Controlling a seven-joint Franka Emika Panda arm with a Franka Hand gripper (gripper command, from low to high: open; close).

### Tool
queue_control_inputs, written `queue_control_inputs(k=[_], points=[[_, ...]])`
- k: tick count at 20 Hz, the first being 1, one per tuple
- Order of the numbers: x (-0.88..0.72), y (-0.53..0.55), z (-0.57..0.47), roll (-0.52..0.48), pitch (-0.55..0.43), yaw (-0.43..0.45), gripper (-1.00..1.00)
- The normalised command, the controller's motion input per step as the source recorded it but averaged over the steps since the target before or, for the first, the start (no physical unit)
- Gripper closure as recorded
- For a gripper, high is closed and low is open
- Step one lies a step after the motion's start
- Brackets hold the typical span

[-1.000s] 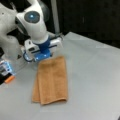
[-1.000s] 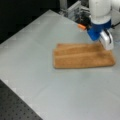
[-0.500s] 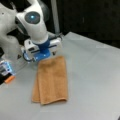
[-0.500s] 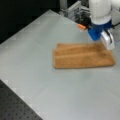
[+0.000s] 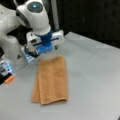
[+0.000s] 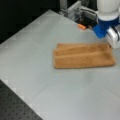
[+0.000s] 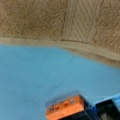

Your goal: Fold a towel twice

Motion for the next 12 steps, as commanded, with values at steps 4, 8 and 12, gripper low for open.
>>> queue_control_inputs(k=[4, 8, 12], points=[[0.46, 0.25, 0.00, -0.409, 0.050, 0.265, -1.00], [0.50, 0.19, -0.01, -0.367, 0.083, 0.184, -1.00], [0.45, 0.19, 0.06, -0.364, 0.201, 0.129, -1.00]])
